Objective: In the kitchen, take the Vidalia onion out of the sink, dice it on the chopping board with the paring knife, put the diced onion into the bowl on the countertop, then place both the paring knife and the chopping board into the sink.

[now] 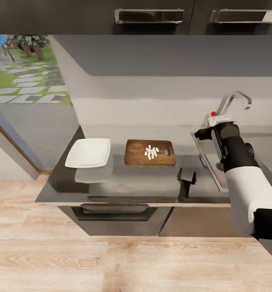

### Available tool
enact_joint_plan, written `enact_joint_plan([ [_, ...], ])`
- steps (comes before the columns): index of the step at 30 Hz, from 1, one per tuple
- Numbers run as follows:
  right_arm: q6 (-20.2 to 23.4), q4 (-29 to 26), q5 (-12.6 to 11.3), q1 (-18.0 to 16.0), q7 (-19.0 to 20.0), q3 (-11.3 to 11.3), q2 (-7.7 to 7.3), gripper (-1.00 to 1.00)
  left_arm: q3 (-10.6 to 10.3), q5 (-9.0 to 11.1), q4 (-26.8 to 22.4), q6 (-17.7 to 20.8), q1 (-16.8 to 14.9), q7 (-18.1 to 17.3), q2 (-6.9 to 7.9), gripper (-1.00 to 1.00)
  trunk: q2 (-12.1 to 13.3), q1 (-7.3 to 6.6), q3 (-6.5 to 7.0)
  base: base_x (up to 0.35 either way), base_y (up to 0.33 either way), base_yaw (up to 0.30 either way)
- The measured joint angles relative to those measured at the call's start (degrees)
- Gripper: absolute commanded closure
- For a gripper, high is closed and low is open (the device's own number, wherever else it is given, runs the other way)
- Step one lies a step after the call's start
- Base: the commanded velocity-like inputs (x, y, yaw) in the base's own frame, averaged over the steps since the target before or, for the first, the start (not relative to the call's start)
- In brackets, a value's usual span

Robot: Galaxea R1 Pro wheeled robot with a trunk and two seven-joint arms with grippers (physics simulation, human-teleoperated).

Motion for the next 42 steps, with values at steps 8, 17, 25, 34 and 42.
enact_joint_plan([
  [8,0.0,1.2,0.0,0.0,0.0,0.0,0.05,-1.0,0.0,0.0,0.0,0.0,0.0,0.1,0.28,-1.0,0.0,-0.01,0.0,-0.014,0.3,0.0],
  [17,0.0,1.3,0.0,0.0,0.1,0.0,-0.01,-1.0,0.0,0.0,0.0,0.0,0.0,0.2,0.28,-1.0,0.0,-0.01,0.0,0.0,0.127,0.0],
  [25,0.0,1.4,0.0,0.0,0.1,0.0,-0.01,-1.0,0.0,0.1,0.0,0.1,0.0,0.4,0.28,-1.0,0.0,-0.01,0.0,0.0,0.002,0.0],
  [34,0.0,1.4,0.0,0.0,0.1,0.0,-0.01,-1.0,0.0,0.1,0.0,0.1,0.0,0.5,0.33,-1.0,-1.2,0.65,-0.54,0.0,0.0,0.0],
  [42,0.0,1.5,-0.1,0.0,0.3,0.0,0.0,-1.0,0.0,0.1,0.0,0.1,0.0,0.5,0.33,-1.0,-4.4,2.41,-1.98,0.0,0.0,0.0],
])
